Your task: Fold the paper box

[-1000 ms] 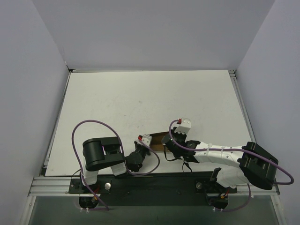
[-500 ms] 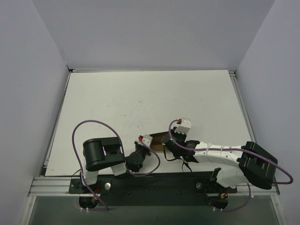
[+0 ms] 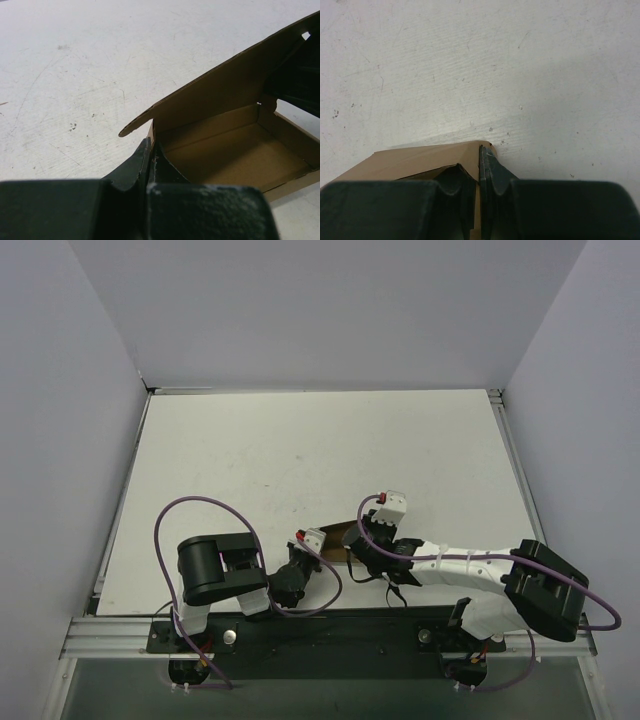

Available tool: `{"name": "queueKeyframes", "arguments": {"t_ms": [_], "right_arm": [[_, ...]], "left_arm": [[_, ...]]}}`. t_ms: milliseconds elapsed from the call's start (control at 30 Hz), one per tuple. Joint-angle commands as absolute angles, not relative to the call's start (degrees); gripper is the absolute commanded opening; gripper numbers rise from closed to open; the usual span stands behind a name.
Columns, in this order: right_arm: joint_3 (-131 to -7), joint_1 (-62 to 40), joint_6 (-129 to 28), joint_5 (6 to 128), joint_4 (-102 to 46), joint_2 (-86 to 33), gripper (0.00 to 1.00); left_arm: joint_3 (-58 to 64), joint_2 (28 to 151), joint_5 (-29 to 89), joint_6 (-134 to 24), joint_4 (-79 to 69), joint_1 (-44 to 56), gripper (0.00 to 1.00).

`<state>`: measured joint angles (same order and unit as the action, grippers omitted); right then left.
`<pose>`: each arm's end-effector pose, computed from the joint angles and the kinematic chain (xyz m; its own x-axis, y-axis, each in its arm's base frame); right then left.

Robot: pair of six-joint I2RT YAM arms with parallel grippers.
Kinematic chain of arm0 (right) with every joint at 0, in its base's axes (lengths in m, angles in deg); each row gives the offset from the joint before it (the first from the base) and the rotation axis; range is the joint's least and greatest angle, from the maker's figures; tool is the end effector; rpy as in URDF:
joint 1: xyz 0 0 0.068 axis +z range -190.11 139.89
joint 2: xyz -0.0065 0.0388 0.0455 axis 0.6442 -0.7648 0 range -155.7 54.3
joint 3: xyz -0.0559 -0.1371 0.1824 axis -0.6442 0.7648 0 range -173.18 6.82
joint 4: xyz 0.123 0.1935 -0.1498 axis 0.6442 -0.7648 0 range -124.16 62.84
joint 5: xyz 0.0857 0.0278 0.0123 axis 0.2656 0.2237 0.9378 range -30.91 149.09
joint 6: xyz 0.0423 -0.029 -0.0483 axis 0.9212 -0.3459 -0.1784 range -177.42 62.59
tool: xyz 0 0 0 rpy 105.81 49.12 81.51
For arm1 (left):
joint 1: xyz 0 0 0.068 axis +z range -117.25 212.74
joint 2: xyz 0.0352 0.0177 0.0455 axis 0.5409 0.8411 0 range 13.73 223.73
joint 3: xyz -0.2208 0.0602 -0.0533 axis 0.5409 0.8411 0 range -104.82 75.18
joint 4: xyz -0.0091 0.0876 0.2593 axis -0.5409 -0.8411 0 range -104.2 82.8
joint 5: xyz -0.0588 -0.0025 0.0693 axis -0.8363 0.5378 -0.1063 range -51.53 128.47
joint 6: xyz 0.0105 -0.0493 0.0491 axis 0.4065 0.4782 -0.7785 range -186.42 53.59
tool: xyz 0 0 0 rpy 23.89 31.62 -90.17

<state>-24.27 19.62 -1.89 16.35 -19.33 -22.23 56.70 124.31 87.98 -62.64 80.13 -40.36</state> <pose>0.1770 0.2252 0.1190 -0.4736 0.3896 -0.7899 0.0479 0.9069 0.4187 0.1176 -0.2365 0.0543 -0.0504 0.0193 -0.9985 0.3984 0.9172 -0.0024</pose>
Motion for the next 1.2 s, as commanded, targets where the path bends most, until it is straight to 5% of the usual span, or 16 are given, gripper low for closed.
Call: {"name": "queueKeyframes", "arguments": {"t_ms": [0, 667, 1167], "right_arm": [[-27.5, 21.2, 1.6, 21.4, -12.4, -23.2, 0.0], [-28.1, 21.2, 0.3, 23.5, -12.1, -25.6, 0.0], [-27.5, 29.6, -1.6, 15.1, -31.1, -19.8, 0.0]], "left_arm": [[57.2, 127.8, 78.7, -61.6, 79.1, -43.0, 0.0], [57.2, 127.3, 79.2, -61.7, 78.8, -43.4, 0.0], [56.4, 122.3, 86.5, -58.0, 70.2, -43.4, 0.0]]}}
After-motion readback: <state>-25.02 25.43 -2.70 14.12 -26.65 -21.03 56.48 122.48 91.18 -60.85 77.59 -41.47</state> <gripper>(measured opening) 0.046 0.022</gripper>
